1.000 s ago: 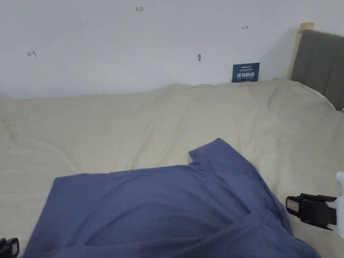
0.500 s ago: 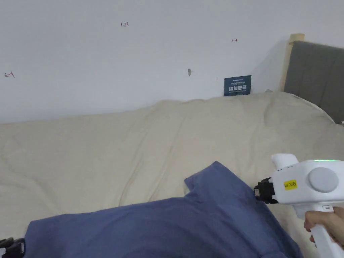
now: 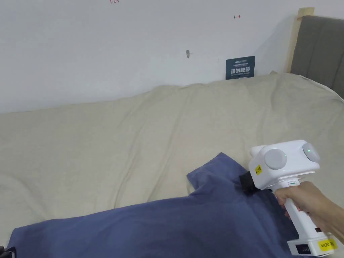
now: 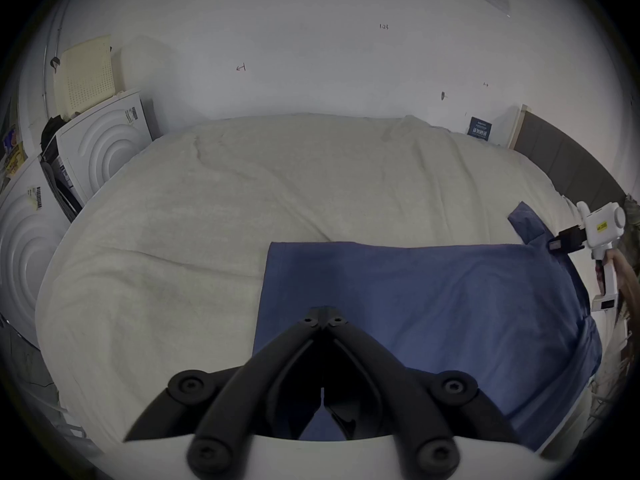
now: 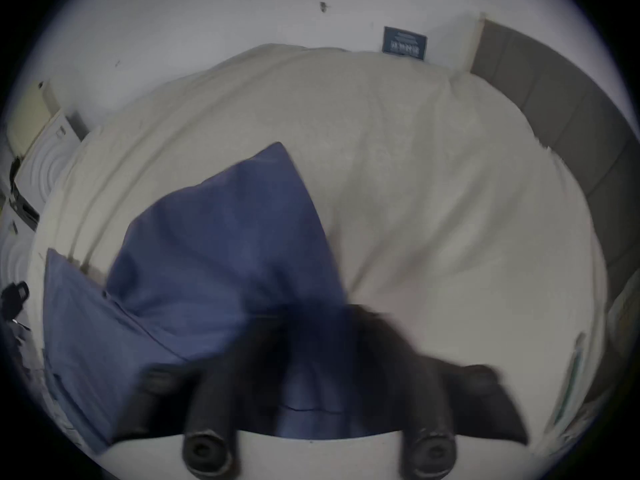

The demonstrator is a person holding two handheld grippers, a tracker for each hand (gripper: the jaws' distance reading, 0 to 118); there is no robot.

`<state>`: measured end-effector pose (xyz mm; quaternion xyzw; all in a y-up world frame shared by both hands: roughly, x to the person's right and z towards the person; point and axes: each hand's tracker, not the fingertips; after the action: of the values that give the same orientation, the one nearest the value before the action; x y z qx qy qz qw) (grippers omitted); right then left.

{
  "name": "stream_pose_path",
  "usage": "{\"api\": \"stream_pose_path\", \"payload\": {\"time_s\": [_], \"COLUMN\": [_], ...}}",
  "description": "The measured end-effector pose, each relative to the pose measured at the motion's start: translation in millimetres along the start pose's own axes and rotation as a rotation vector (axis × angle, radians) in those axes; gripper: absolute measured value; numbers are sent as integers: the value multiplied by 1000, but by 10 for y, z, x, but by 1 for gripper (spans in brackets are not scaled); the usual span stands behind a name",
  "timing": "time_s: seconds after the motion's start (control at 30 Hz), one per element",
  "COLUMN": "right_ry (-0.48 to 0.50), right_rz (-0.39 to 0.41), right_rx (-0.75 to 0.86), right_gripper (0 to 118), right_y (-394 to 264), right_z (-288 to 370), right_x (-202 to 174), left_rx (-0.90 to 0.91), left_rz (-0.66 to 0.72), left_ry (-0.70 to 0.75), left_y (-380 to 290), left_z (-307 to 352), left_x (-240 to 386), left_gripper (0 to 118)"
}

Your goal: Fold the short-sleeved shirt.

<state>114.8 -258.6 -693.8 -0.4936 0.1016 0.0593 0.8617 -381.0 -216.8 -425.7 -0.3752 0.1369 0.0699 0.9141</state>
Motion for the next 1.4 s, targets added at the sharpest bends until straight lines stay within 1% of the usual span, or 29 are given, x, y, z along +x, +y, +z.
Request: {"api": "stream_pose_path", "payload": {"time_s": [0.03, 0.07, 0.1, 0.13, 0.23, 0.3, 0.33, 0.37, 0.4, 0.43, 0.47, 0.57, 0.67, 0.7, 0.73, 0.77, 0.8, 0.87, 0.9, 0.93, 0.97, 1.0, 1.07, 1.13, 1.2, 1.27, 1.3, 1.33, 1.4], "right_ry": [-77, -94, -62, -71, -35, -35, -34, -37, -36, -35, -29, 0, 18, 20, 21, 19, 14, 8, 6, 5, 4, 2, 1, -1, 10, 36, 75, 77, 92], "right_rz": [14, 13, 14, 17, -75, -52, -37, -21, -12, -12, -15, -45, -54, -58, -61, -56, -49, -37, -34, -36, -33, -38, -39, -25, -33, -14, -20, -42, -23], "right_rx": [3, -22, -24, -31, -27, -17, -7, 3, 10, 11, 13, 14, 5, 1, -1, -2, -3, -1, -1, -2, -2, 2, 14, 23, 29, 42, 57, 64, 87], "right_gripper": [0, 0, 0, 0, 0, 0, 0, 0, 0, 0, 0, 0, 0, 0, 0, 0, 0, 0, 0, 0, 0, 0, 0, 0, 0, 0, 0, 0, 0], "right_y": [-11, 5, 10, 12, 15, 51, 50, 41, 30, 21, 15, 8, -7, 28, 25, 21, 16, 34, 36, 39, 51, 49, 41, 65, 77, 70, 69, 62, 33], "right_z": [70, 56, 39, 34, 149, 252, 293, 328, 348, 419, 421, 418, 369, 353, 353, 348, 346, 348, 351, 358, 364, 391, 447, 536, 647, 769, 854, 941, 1101], "right_x": [-56, -53, -38, -19, 63, 75, 77, 80, 91, 59, 81, 118, 162, 158, 152, 143, 134, 107, 105, 102, 94, 90, 83, 94, 118, 144, 156, 157, 149], "left_rx": [-9, -16, -19, -22, -33, -59, -76, -89, -102, -139, -133, -169, -170, -185, -198, -239, -231, -189, -179, -189, -188, -171, -165, -190, -194, -166, -153, -142, -111], "left_rz": [-3, -5, -7, -11, -7, -42, -70, -84, -92, -98, -92, -44, 23, 60, 99, 131, 82, -90, -76, -38, -35, -54, -70, -129, -125, -96, -91, -96, -105], "left_ry": [-2, 1, 4, 6, -6, -37, -34, -34, -38, -30, -25, 18, 0, -22, -49, -80, 17, 54, 36, 21, 18, 16, 50, 21, 23, 10, 12, 12, 19], "left_y": [-2, -10, -11, -7, 72, 160, 184, 233, 274, 324, 368, 521, 640, 669, 668, 656, 616, 560, 575, 608, 633, 644, 691, 716, 740, 735, 751, 776, 768], "left_z": [-26, -37, -47, -58, -124, -206, -202, -249, -315, -432, -507, -754, -1040, -1131, -1220, -1292, -1277, -1200, -1177, -1148, -1120, -1176, -1166, -1181, -1143, -972, -891, -821, -587], "left_x": [-1, 1, 3, 3, -39, -72, -25, -20, -27, -39, -70, -139, -215, -233, -247, -227, -133, 32, 46, 50, 69, 24, 124, 159, 157, 110, 93, 75, 66], "left_gripper": [0, 0, 0, 0, 0, 0, 6, 29, 78, 104, 108, 107, 107, 105, 98, 96, 94, 83, 69, 49, 15, 2, 2, 2, 2, 2, 2, 2, 2]}}
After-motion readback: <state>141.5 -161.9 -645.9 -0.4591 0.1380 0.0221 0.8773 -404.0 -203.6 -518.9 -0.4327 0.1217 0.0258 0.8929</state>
